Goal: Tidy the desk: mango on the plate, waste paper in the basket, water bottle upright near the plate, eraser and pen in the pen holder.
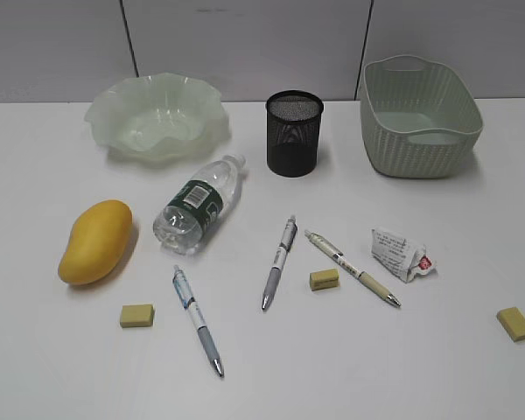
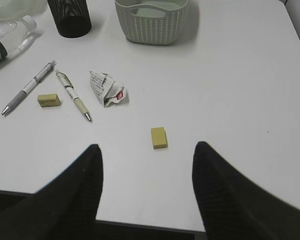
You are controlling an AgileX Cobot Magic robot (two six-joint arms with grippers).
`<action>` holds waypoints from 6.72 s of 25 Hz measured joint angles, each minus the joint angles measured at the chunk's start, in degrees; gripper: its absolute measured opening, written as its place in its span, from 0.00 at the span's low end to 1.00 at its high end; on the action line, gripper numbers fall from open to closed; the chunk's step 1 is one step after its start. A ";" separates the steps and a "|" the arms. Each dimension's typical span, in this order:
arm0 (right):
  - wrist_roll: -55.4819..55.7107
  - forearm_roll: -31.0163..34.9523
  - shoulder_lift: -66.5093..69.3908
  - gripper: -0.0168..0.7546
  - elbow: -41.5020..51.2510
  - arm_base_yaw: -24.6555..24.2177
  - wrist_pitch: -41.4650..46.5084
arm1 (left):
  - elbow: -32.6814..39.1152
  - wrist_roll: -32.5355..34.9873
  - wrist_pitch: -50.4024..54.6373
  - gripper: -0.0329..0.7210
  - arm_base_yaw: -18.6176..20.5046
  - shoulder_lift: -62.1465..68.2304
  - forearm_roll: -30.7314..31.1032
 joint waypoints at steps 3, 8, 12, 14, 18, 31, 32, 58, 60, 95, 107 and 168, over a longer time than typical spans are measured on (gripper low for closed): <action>0.00 0.00 0.00 0.61 0.00 0.00 0.00 | 0.00 0.00 0.00 0.36 0.00 0.00 0.00; 0.00 0.00 0.00 0.61 0.00 0.00 0.00 | 0.00 0.00 0.00 0.49 0.00 0.00 0.00; 0.00 0.00 0.00 0.61 0.00 0.00 0.00 | 0.00 0.00 0.00 0.84 0.00 0.00 0.11; 0.00 0.00 0.00 0.61 0.00 0.00 0.00 | 0.00 0.00 0.00 0.85 0.00 0.00 0.15; 0.00 0.00 0.00 0.61 0.00 0.00 0.00 | 0.00 0.00 0.00 0.78 0.00 0.00 0.18; 0.00 0.00 0.00 0.61 0.00 0.00 0.00 | -4.08 0.00 5.27 0.75 0.00 7.72 0.56; 0.00 0.00 0.00 0.61 0.00 0.00 0.00 | -5.50 0.00 6.75 0.75 0.00 10.41 0.28; 0.00 0.00 0.00 0.61 0.00 0.00 0.00 | -40.15 0.00 8.43 0.75 -0.07 86.79 -2.79; 0.00 0.00 0.00 0.61 0.00 0.00 0.00 | -41.48 0.00 8.30 0.76 -0.55 89.92 -2.72; 0.00 0.00 0.00 0.61 0.00 0.00 0.00 | -49.58 -3.23 -5.78 0.86 -13.87 114.48 -5.44; 0.00 0.00 0.00 0.61 0.00 0.00 0.00 | -49.95 -4.88 -7.28 0.86 -13.87 117.41 -4.77; 0.00 0.00 0.00 0.61 0.00 0.00 0.00 | -87.87 -3.19 -28.44 0.81 -11.47 131.50 0.70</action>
